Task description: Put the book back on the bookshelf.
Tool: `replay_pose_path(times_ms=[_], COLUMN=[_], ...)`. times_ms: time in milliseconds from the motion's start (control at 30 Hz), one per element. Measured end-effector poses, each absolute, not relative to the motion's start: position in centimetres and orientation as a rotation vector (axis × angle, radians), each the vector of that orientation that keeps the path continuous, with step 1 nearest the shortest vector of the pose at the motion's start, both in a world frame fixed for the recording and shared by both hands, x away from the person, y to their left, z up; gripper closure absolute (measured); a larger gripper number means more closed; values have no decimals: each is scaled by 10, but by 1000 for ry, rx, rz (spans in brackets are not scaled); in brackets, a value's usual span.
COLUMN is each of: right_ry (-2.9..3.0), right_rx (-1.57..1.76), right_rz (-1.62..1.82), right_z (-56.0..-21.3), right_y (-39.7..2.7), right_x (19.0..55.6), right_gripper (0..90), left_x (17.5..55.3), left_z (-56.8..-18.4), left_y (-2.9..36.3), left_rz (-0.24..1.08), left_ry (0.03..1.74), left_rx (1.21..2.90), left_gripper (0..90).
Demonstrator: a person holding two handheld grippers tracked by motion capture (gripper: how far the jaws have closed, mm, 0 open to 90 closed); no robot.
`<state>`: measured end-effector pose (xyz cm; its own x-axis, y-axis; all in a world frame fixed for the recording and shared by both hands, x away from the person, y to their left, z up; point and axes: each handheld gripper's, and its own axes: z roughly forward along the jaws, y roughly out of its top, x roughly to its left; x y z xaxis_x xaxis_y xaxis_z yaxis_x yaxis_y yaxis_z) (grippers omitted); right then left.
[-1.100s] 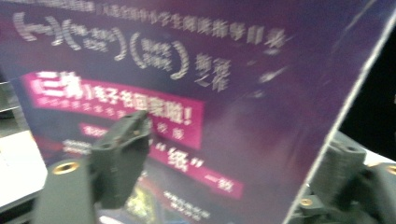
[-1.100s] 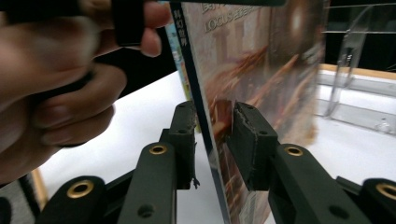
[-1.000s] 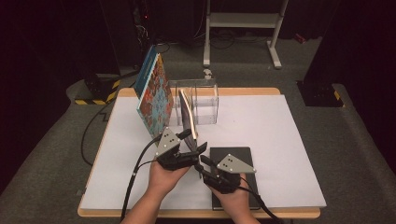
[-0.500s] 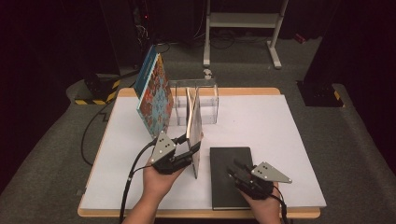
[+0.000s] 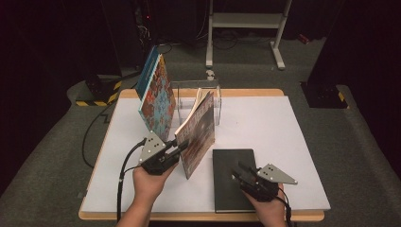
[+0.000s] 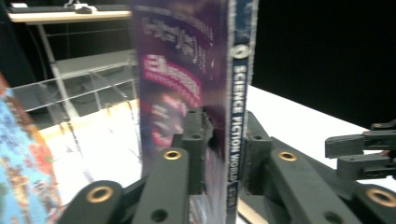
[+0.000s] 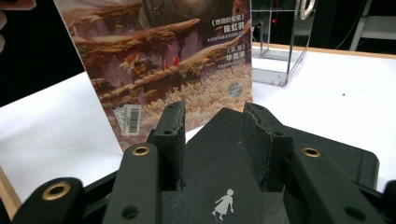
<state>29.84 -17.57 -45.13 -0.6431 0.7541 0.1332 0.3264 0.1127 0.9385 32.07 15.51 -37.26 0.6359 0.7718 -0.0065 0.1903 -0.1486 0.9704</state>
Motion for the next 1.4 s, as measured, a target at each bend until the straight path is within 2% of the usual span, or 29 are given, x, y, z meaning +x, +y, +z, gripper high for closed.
replay_pose_path(times_ms=[67,200,633,700,867,1100,1267,1400], right_ry=[2018,2010,2010,2009,2008,2015,2019,2014], right_rx=[1056,1064,1071,1072,1069,1064,1063,1068], right_rz=[1544,1545,1548,1549,1554,1557,1560,1566], right_z=[-452,-451,-453,-453,-452,-452,-453,-452], right_y=[-176,-178,-179,-179,-179,-179,-179,-180], right_x=[299,299,299,299,299,298,299,298], right_gripper=[598,597,591,591,588,585,583,583], left_x=[321,321,344,347,348,351,353,353], left_z=[-372,-373,-365,-364,-363,-363,-359,-358], left_y=[159,163,159,156,147,147,147,148], left_rz=[640,659,529,535,630,615,587,623], left_ry=[795,792,758,752,745,758,809,842], left_rx=[1679,1684,1654,1660,1682,1670,1666,1643], left_gripper=[816,830,766,745,760,823,831,837])
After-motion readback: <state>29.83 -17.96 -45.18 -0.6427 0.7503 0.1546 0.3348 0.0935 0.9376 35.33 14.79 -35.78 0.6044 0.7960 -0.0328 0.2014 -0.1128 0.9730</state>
